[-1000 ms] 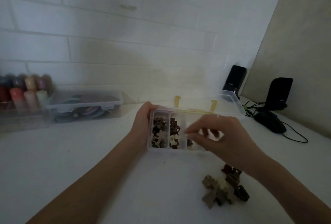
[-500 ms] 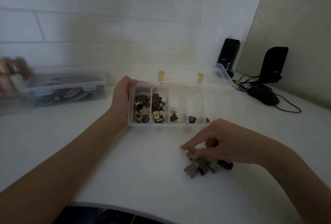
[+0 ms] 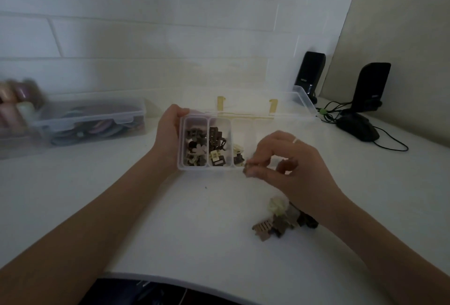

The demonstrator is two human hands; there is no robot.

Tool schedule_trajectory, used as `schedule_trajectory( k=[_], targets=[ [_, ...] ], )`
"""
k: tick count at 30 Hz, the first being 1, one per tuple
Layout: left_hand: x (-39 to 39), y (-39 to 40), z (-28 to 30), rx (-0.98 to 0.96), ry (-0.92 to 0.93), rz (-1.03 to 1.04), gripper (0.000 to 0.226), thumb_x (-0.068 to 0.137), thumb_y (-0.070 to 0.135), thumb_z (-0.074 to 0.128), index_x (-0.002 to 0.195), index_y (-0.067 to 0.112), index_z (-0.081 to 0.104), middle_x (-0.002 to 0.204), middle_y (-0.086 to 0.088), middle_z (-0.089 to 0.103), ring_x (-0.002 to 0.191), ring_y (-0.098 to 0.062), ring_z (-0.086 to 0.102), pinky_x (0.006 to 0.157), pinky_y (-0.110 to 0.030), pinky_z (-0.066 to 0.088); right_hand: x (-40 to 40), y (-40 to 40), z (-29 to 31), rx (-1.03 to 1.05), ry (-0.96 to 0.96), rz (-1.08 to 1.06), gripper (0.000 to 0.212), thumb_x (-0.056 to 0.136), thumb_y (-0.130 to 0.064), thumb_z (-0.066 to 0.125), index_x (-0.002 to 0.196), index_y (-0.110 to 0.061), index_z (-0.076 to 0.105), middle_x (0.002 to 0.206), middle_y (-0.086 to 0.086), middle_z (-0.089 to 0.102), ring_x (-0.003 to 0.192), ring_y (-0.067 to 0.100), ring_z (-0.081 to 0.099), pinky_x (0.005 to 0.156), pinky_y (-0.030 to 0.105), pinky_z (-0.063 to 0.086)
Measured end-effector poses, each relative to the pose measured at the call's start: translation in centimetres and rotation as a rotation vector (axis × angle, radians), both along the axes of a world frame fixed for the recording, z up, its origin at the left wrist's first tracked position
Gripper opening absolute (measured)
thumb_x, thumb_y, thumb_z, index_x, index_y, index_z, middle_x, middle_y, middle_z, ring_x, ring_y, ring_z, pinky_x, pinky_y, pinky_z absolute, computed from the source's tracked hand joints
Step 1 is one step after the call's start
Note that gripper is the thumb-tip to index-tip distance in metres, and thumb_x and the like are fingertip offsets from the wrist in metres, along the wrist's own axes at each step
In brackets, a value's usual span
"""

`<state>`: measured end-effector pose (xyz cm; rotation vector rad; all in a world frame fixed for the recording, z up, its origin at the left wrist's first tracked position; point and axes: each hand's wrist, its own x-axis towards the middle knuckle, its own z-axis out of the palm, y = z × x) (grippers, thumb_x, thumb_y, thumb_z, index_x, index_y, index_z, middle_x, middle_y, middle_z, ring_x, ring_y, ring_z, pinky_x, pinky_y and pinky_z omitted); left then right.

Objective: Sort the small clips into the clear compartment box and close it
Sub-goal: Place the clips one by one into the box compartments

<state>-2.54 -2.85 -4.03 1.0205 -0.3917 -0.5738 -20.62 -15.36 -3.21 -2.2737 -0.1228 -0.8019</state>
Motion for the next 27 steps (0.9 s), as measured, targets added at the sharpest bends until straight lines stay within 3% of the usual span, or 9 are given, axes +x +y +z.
schedule_trajectory(
  k=[2,5,8,12,16,19,21,24,27],
  targets=[
    [-0.1,0.0,-0.1,0.02,0.023,-0.014,0.034,0.085,0.037,0.036,0.072,0.013,0.057,0.068,-0.008,0.063,0.054,-0.02,0.061,0.06,-0.028,0.048,0.5,0.2,-0.2,-0.041,-0.112,-0.023,0.013,0.072,-0.016,0.076,0.071,-0.009,0.065,0.083,-0.004,0.062,0.07,0.013,0.059,0.052,0.016,0.044],
    [-0.1,-0.1,-0.1,0.014,0.056,-0.055,0.052,0.088,0.038,0.032,0.059,0.012,0.067,0.062,-0.012,0.063,0.047,-0.021,0.061,0.05,-0.023,0.048,1.5,1.7,0.4,-0.158,-0.192,0.033,0.011,0.075,-0.009,0.074,0.071,-0.006,0.064,0.077,0.003,0.063,0.067,0.012,0.058,0.056,0.02,0.047],
    [0.0,-0.2,-0.2,-0.006,0.049,-0.063,0.042,0.088,0.033,0.033,0.063,0.012,0.058,0.056,-0.009,0.054,0.043,-0.018,0.053,0.045,-0.018,0.043,3.6,3.7,2.1,-0.296,-0.191,0.04,0.011,0.078,-0.005,0.071,0.074,-0.005,0.061,0.075,0.004,0.063,0.068,0.016,0.057,0.06,0.029,0.05],
    [0.3,-0.3,-0.6,-0.091,0.053,-0.063,0.054,0.089,0.024,0.03,0.042,0.018,0.056,0.046,0.0,0.048,0.042,-0.01,0.05,0.045,-0.016,0.041,7.3,5.3,3.7,-0.359,-0.178,-0.003,0.007,0.081,-0.006,0.064,0.077,-0.005,0.059,0.074,0.007,0.06,0.067,0.022,0.055,0.06,0.043,0.049],
    [0.8,-0.5,-1.0,-0.093,0.038,0.024,0.052,0.091,0.021,0.035,0.042,0.02,0.051,0.045,0.001,0.046,0.041,-0.01,0.048,0.044,-0.015,0.039,7.2,5.8,2.1,-0.355,-0.153,-0.025,0.004,0.082,-0.013,0.062,0.08,-0.01,0.059,0.078,0.001,0.06,0.074,0.016,0.052,0.066,0.031,0.047],
    [1.2,-0.6,-0.9,0.011,0.106,-0.003,0.028,0.079,0.036,0.047,0.062,0.014,0.051,0.058,-0.004,0.045,0.046,-0.016,0.046,0.044,-0.017,0.038,6.5,5.4,0.2,-0.407,-0.134,-0.036,0.009,0.082,-0.014,0.059,0.086,-0.011,0.066,0.085,0.001,0.065,0.083,0.017,0.053,0.08,0.022,0.042],
    [1.6,-0.7,-1.2,0.048,0.125,-0.004,0.024,0.074,0.04,0.051,0.071,0.016,0.046,0.062,-0.004,0.04,0.048,-0.017,0.043,0.045,-0.02,0.037,6.5,4.7,-0.3,-0.405,-0.134,-0.047,0.013,0.083,-0.015,0.058,0.089,-0.012,0.069,0.088,0.0,0.068,0.088,0.016,0.053,0.081,0.027,0.044],
    [1.7,-0.7,-1.4,0.058,0.136,-0.004,0.026,0.082,0.039,0.046,0.071,0.015,0.048,0.057,-0.003,0.042,0.045,-0.016,0.043,0.044,-0.019,0.037,6.5,4.6,-0.4,-0.595,-0.128,-0.12,0.019,0.085,-0.024,0.053,0.088,-0.018,0.071,0.09,-0.006,0.071,0.089,0.017,0.055,0.074,0.034,0.046],
    [1.9,-0.7,-1.3,0.068,0.104,0.009,0.028,0.082,0.038,0.046,0.068,0.014,0.052,0.057,-0.004,0.047,0.046,-0.017,0.047,0.046,-0.02,0.038,6.3,5.0,1.2,-0.627,0.044,-0.154,0.017,0.086,-0.031,0.054,0.091,-0.028,0.071,0.092,-0.011,0.07,0.088,0.015,0.05,0.074,0.034,0.037]
  ],
)
